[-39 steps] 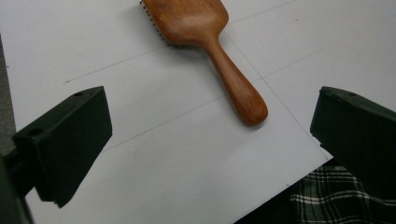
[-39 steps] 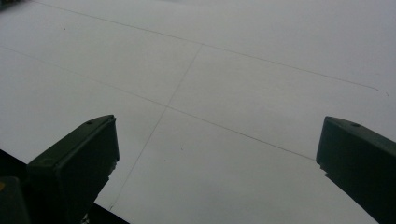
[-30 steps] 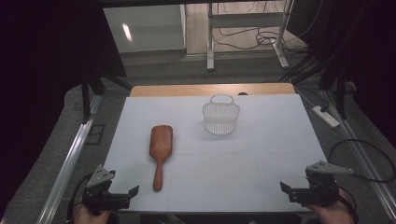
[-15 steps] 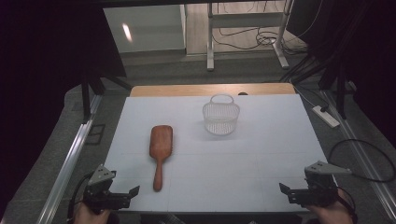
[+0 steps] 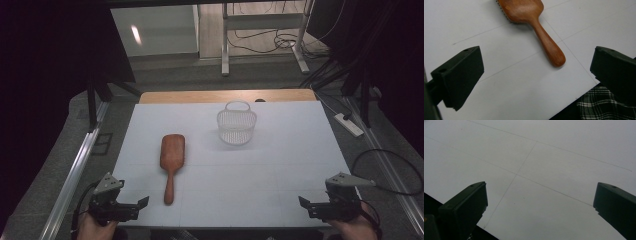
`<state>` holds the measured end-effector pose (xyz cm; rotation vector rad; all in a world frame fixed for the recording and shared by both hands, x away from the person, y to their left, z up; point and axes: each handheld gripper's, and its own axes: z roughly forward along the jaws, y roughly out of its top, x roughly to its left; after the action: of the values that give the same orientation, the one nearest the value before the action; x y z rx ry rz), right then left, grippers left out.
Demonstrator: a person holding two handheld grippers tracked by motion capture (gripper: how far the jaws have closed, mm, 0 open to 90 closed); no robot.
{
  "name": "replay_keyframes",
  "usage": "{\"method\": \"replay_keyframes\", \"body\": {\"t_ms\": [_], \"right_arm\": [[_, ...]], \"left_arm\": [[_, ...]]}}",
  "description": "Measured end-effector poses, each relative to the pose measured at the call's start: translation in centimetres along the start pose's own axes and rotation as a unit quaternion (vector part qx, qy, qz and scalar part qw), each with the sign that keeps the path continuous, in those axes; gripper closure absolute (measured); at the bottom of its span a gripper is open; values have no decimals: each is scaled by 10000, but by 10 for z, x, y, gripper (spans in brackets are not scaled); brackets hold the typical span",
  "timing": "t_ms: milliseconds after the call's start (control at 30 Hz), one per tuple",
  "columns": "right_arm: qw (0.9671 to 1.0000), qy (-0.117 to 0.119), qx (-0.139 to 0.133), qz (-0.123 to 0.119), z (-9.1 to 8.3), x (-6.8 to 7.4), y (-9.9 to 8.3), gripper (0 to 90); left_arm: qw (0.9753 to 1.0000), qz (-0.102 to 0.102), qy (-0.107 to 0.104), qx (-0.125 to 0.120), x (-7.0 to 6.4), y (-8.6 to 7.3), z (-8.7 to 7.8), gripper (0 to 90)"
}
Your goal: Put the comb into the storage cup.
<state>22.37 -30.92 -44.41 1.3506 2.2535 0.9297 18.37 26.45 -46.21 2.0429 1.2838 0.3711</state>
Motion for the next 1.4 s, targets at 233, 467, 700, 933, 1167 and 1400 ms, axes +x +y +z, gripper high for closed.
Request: {"method": "replay_keyframes", "body": {"t_ms": [233,467,700,933,1167,1400], "right_arm": [[10000,41,3,34,0,-1,0,0],[10000,85,13,13,0,-1,0,0],[9999,115,7,32,0,-1,0,0],[9999,124,10,34,0,-2,0,0],[9999,132,7,55,0,-2,0,0],[9999,135,12,56,1,-2,0,0]], "left_arm": [[9999,-19,-113,35,1,5,4,0],[9998,56,-159,145,1,11,11,0],[9994,66,-284,197,2,17,17,0],[9990,164,-326,274,0,24,24,0],[9982,295,-382,349,-1,32,32,0],[9976,356,-462,362,-2,41,39,0]]}}
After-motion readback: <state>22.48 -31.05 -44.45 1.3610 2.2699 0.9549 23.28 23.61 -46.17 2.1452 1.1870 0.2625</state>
